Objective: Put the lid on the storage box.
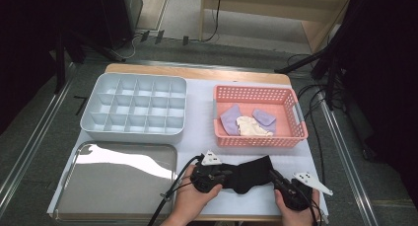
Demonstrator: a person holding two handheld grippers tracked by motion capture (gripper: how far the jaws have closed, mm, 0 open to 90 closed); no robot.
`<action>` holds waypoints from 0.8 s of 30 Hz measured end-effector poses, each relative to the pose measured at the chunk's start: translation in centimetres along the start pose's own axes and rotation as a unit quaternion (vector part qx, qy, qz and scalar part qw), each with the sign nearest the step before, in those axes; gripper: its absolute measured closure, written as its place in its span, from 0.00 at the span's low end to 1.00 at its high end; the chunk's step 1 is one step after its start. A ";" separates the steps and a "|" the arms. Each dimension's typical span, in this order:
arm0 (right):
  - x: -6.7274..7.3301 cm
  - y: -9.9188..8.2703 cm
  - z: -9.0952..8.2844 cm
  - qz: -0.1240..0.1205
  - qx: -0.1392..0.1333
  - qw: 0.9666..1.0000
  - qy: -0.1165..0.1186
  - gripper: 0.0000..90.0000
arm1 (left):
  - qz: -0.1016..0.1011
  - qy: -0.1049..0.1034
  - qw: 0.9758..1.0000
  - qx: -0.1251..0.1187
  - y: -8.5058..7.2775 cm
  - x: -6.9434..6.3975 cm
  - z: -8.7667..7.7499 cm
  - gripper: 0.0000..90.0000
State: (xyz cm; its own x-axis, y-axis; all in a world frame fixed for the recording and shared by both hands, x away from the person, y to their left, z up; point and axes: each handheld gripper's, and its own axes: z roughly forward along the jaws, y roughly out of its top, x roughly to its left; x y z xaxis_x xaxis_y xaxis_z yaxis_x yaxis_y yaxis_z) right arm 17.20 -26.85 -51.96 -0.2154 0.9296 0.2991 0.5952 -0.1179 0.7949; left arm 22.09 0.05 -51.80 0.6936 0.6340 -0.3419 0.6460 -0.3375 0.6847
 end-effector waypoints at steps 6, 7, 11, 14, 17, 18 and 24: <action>0.7 1.2 -1.1 0.002 -0.024 1.000 0.013 0.88 | 0.011 0.011 1.000 0.005 -0.1 -0.3 0.3 1.00; 1.0 1.3 -1.2 0.001 -0.027 0.999 0.016 0.88 | 0.011 0.010 1.000 0.006 -0.1 -0.4 0.2 0.99; 2.5 1.6 -1.4 -0.010 -0.035 0.999 0.028 0.89 | 0.010 0.012 1.000 -0.019 -0.2 -0.9 -0.2 0.95; 3.7 2.0 -1.4 -0.016 -0.039 0.998 0.039 0.89 | 0.016 0.018 1.000 -0.014 -0.2 -1.3 0.1 0.94; 4.7 2.3 -1.3 -0.023 -0.041 0.998 0.050 0.89 | 0.019 0.024 1.000 -0.003 -0.3 -1.3 0.7 0.97; 5.0 2.3 -1.2 -0.025 -0.043 0.997 0.052 0.89 | 0.014 0.020 1.000 0.000 -0.3 -1.2 0.6 0.98; 6.8 2.1 -0.2 -0.037 -0.032 0.997 0.065 0.89 | 0.011 0.020 1.000 -0.015 -0.1 -0.5 -1.7 0.93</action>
State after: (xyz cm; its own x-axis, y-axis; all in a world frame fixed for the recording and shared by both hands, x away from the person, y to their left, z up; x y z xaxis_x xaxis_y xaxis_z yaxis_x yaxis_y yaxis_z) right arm 16.81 -20.89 -48.14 -0.3582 0.8838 0.3010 0.5241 -0.0765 0.8482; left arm 21.14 0.95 -50.59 0.6943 0.6540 -0.3004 0.6200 -0.3315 0.7112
